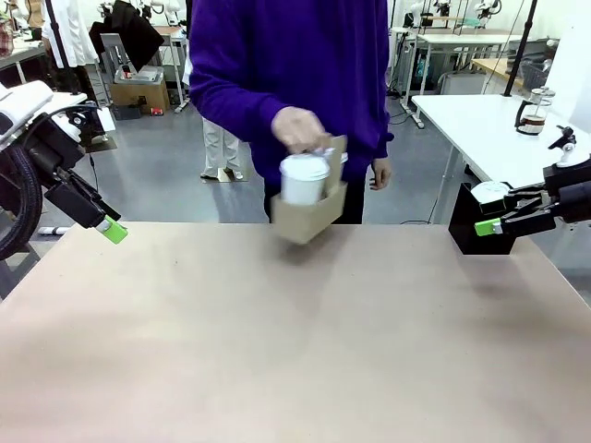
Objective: Pour a drink into a cup and package it in a carrier.
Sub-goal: Insert the held 600 ml Paper Cup into the Cup Carrier.
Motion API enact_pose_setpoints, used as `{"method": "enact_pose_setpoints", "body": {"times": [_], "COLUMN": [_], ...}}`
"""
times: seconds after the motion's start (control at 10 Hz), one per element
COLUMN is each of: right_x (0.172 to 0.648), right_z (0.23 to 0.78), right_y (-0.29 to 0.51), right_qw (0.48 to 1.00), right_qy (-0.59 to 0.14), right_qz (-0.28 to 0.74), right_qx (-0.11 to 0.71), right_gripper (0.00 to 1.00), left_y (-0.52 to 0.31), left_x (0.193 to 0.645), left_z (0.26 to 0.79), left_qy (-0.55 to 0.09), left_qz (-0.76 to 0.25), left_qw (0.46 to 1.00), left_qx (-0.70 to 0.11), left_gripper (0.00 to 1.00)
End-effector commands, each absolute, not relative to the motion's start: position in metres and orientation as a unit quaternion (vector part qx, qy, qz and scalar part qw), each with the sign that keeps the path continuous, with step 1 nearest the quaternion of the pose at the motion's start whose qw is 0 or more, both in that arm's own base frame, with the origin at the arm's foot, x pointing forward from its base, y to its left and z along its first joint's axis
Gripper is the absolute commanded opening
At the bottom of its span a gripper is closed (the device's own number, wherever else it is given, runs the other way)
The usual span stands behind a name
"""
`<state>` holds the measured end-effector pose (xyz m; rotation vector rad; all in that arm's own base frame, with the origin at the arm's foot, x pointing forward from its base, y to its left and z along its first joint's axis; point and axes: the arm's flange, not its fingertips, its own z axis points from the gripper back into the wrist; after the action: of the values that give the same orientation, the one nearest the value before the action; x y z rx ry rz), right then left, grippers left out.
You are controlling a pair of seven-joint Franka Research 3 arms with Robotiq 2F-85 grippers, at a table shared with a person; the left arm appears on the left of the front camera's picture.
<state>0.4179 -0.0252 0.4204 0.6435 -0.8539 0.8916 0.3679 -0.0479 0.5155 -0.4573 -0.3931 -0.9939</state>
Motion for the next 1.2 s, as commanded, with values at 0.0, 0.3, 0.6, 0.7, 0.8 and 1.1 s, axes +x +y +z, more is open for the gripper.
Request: {"method": "enact_pose_setpoints", "body": {"times": [0.0,0.3,0.6,0.7,0.8,1.1], "right_x": [0.4188,0.4188,0.4188,0.4188,0.4188,0.4188], "right_z": [0.4226,0.4226,0.4226,0.4226,0.4226,0.4226], "right_y": [-0.0262,-0.0262,-0.0262,-0.0262,-0.0262,-0.0262], "right_qw": [0.763,0.763,0.763,0.763,0.763,0.763], "right_qy": [-0.396,-0.396,-0.396,-0.396,-0.396,-0.396], "right_qz": [0.415,0.415,0.415,0.415,0.415,0.415], "right_qx": [0.300,0.300,0.300,0.300,0.300,0.300], "right_gripper": [1.00,1.00,1.00,1.00,1.00,1.00], "left_y": [-0.0490,-0.0490,-0.0490,-0.0490,-0.0490,-0.0490], "left_x": [0.3674,0.3674,0.3674,0.3674,0.3674,0.3674], "left_z": [0.5152,0.5152,0.5152,0.5152,0.5152,0.5152], "left_qy": [-0.191,-0.191,-0.191,-0.191,-0.191,-0.191], "left_qz": [-0.469,-0.469,-0.469,-0.469,-0.469,-0.469], "left_qw": [0.832,0.832,0.832,0.832,0.832,0.832], "left_qx": [-0.225,-0.225,-0.225,-0.225,-0.225,-0.225], "left_gripper": [1.00,1.00,1.00,1.00,1.00,1.00]}}
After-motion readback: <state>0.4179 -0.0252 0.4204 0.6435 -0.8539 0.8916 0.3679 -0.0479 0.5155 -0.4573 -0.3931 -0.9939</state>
